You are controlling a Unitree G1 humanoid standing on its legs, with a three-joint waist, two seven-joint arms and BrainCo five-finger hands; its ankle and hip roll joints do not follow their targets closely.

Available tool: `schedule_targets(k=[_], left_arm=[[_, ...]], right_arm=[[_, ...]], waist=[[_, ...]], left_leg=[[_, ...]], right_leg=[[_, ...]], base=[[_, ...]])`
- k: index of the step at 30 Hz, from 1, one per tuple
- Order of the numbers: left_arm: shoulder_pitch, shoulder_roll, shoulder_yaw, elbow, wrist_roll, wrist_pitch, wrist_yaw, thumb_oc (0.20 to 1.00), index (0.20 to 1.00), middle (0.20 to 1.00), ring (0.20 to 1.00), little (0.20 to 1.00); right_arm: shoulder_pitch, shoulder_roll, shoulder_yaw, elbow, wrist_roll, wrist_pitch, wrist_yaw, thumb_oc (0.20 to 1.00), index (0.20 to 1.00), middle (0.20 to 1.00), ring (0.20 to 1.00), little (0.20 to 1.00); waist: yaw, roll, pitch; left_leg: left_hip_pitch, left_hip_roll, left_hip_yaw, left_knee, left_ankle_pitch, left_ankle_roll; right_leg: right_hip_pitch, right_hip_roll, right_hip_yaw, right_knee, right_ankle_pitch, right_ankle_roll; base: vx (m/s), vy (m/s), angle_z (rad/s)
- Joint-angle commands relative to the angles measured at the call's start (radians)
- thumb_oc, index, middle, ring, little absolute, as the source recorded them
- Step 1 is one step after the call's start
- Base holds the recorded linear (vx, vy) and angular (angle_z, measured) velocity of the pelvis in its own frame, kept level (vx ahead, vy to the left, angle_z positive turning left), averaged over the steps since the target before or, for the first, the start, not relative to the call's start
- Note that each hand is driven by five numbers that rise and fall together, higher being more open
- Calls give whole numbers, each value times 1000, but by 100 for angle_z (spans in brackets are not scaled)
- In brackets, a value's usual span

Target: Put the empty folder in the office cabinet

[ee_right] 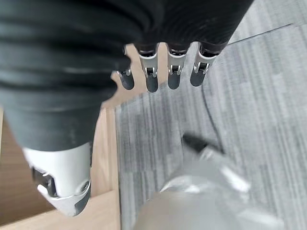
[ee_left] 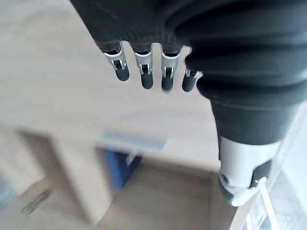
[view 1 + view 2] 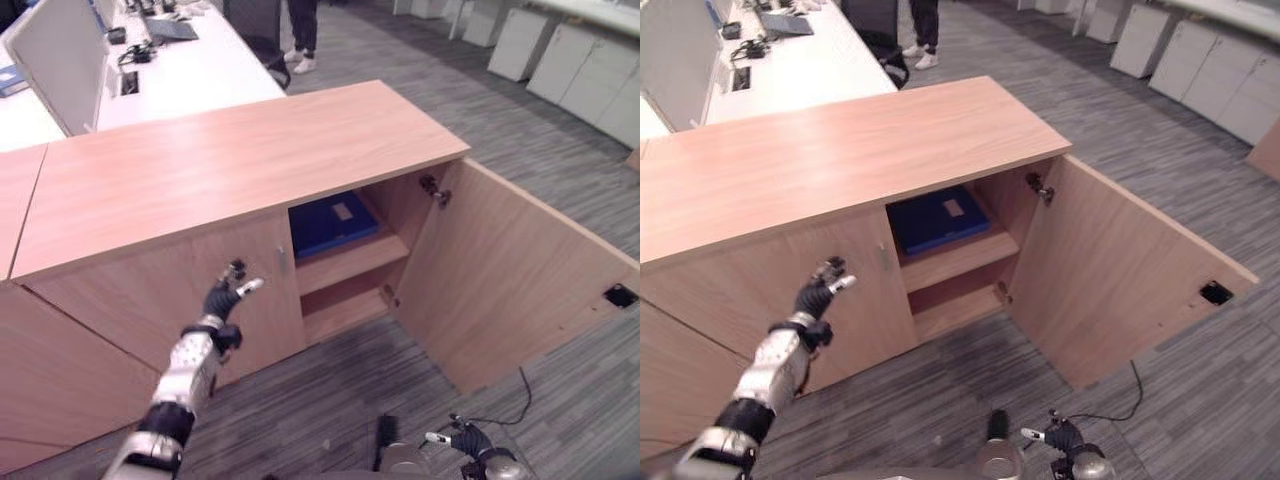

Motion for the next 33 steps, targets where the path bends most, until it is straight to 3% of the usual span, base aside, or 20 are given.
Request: schedule_targets(k=[1,2,4,6,11,15,16,18,19,20,21,22,28,33], left_arm=[[-49,25,20,-15,40,-37,-55,1000,1000,1000,1000,1000],[41,-4,-5,-54,60,-27,-92,1000,1000,1000,1000,1000],[42,-4,-5,-55,61,-27,-91,1000,1000,1000,1000,1000],[82,-5,-22,-71,69,-21,-117,1000,1000,1000,1000,1000],[174,-25,-34,-55,90,-6,-148,1000,1000,1000,1000,1000],[193,-38,-17,-42,86,2,-138,1000,1000,1000,1000,1000],[196,-48,-8,-35,81,2,-127,1000,1000,1000,1000,1000],[198,-52,-6,-34,79,-1,-120,1000,1000,1000,1000,1000],[203,-52,-3,-33,80,-3,-114,1000,1000,1000,1000,1000],[212,-55,-4,-23,85,-6,-107,1000,1000,1000,1000,1000],[211,-55,-4,-23,85,-6,-107,1000,1000,1000,1000,1000],[212,-53,2,-19,92,-10,-98,1000,1000,1000,1000,1000],[235,-51,9,-12,93,-9,-112,1000,1000,1000,1000,1000],[247,-38,12,25,127,-6,-111,1000,1000,1000,1000,1000]], right_arm=[[-28,14,-15,23,6,-14,-19,1000,1000,1000,1000,1000],[-28,18,-25,36,9,-10,-25,1000,1000,1000,1000,1000],[-27,18,-25,35,9,-10,-25,1000,1000,1000,1000,1000],[-32,10,-25,32,11,-11,-25,1000,1000,1000,1000,1000],[-30,-20,-19,30,13,-20,-21,1000,1000,1000,1000,1000],[-49,-32,-32,37,65,-22,-37,1000,1000,1000,1000,1000],[-68,-41,-36,47,83,-26,-43,1000,1000,1000,1000,1000],[-79,-45,-39,53,93,-26,-48,1000,1000,1000,1000,1000],[-88,-52,-46,64,101,-24,-53,1000,1000,1000,1000,1000],[-101,-60,-59,96,118,-23,-62,1000,1000,1000,1000,1000],[-102,-59,-59,97,118,-24,-62,1000,1000,1000,1000,1000],[-120,-66,-80,119,140,-22,-75,1000,1000,1000,1000,1000],[-122,-71,-125,124,170,-38,-86,1000,1000,1000,1000,1000],[-144,-92,-138,79,177,-48,-91,1000,1000,1000,1000,1000]], waist=[[-3,-4,-14],[22,1,-23],[21,-1,-27],[23,14,-30],[1,64,-23],[-21,97,2],[-19,95,18],[-19,90,17],[-7,85,23],[20,68,22],[20,66,19],[37,59,26],[17,69,8],[3,62,-6]], left_leg=[[-6,-20,-27,16,-97,2],[-21,-7,-36,26,-83,-17],[-27,-10,-37,25,-79,-16],[-36,12,-39,34,-66,-33],[-40,80,-38,64,-19,-76],[-59,130,-61,149,51,-104],[-72,128,-114,208,67,-106],[-81,118,-135,223,68,-100],[-89,89,-179,248,52,-88],[-133,-4,-256,249,-22,-59],[-138,-7,-256,248,-19,-57],[-171,-61,-291,219,-69,-41],[-102,-35,-229,136,-63,-31],[-46,-35,-198,79,-63,-22]], right_leg=[[65,-12,111,23,10,66],[121,12,117,-59,-10,68],[117,11,116,-63,-6,68],[127,40,136,-106,-23,60],[172,132,181,-186,-79,23],[181,198,211,-207,-111,-12],[182,219,238,-210,-124,-27],[175,222,248,-212,-123,-31],[175,226,263,-211,-127,-34],[172,224,297,-210,-135,-36],[168,221,297,-211,-132,-36],[170,226,322,-204,-140,-35],[190,245,342,-211,-132,-30],[200,244,351,-212,-125,-23]], base=[[-15,-376,7],[-5,-225,5],[-9,-157,-10],[-17,-189,-34],[-20,-253,-23],[-13,-196,-34],[-14,-153,-69],[34,-105,-81],[144,-168,-58],[117,-122,-44],[136,-151,-67],[78,-67,-111],[62,3,-89],[46,22,27]])
